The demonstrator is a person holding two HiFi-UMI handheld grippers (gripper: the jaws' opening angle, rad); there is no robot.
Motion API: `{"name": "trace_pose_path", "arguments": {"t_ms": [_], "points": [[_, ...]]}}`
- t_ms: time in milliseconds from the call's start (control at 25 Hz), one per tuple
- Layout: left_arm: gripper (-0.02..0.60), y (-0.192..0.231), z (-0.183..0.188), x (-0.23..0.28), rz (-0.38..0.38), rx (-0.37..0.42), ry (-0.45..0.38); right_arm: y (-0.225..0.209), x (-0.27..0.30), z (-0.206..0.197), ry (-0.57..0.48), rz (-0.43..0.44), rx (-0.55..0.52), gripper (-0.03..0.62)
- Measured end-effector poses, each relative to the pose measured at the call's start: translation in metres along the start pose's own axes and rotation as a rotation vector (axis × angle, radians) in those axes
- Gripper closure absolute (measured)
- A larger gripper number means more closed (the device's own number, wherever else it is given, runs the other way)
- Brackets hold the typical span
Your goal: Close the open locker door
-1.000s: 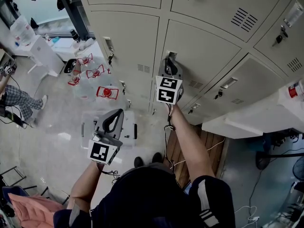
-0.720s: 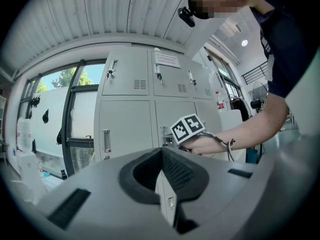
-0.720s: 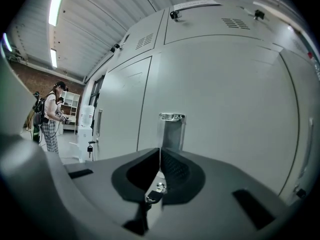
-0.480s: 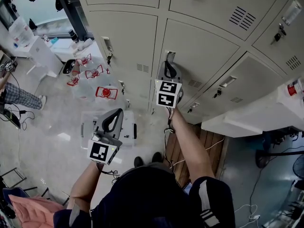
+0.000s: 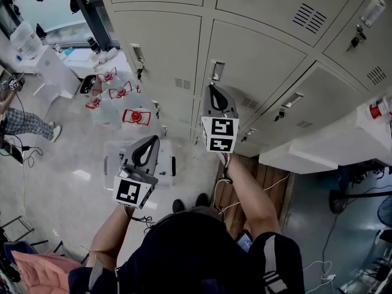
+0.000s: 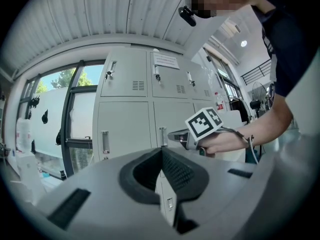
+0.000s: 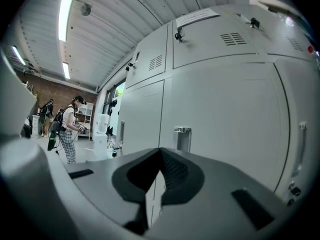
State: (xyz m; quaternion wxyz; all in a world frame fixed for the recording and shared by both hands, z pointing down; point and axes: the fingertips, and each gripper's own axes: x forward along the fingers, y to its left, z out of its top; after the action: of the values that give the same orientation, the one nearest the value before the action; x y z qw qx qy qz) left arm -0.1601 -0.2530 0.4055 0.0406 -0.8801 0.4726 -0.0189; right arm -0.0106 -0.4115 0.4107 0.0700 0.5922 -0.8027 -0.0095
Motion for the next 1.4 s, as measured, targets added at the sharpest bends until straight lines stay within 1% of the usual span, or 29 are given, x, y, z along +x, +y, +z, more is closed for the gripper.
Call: {"name": "trace_pose_path", "arguments": {"t_ms": [240, 360, 440, 720, 800, 1000, 1160, 1320, 1400], "points": [[0.578, 0.001, 0.003, -0.002, 0.029, -0.011, -0.004, 0.011, -0.043, 0.017, -0.071, 0.076, 0.020, 0.597], [0.580, 0.001, 0.003, -0.004, 0.041, -0.006, -0.011, 0.017, -0.068, 0.025, -0.109, 0.105, 0.001, 0.597], [0.579, 0.001, 0.003, -0.006, 0.046, 0.010, -0.011, 0.019, -0.086, 0.026, -0.123, 0.114, -0.018, 0.597], [0.580, 0.000, 0.011, -0.015, 0.109, 0.042, -0.035, 0.010, -0.144, 0.015, -0.126, 0.097, -0.049, 0.597], [0.580, -0.001, 0.011, -0.017, 0.122, 0.044, -0.035, 0.008, -0.158, 0.013, -0.128, 0.094, -0.065, 0.597], [0.580, -0.004, 0.009, -0.024, 0.155, 0.042, -0.036, 0.000, -0.190, 0.006, -0.131, 0.070, -0.059, 0.597], [0.580, -0.008, 0.004, -0.029, 0.163, 0.080, -0.020, -0.005, -0.208, -0.005, -0.116, 0.056, -0.055, 0.597], [0.580, -0.012, 0.006, -0.034, 0.183, 0.063, -0.027, -0.012, -0.221, -0.018, -0.091, 0.029, -0.043, 0.596], [0.580, -0.013, 0.008, -0.036, 0.189, 0.070, -0.027, -0.014, -0.225, -0.023, -0.082, 0.022, -0.042, 0.595]]}}
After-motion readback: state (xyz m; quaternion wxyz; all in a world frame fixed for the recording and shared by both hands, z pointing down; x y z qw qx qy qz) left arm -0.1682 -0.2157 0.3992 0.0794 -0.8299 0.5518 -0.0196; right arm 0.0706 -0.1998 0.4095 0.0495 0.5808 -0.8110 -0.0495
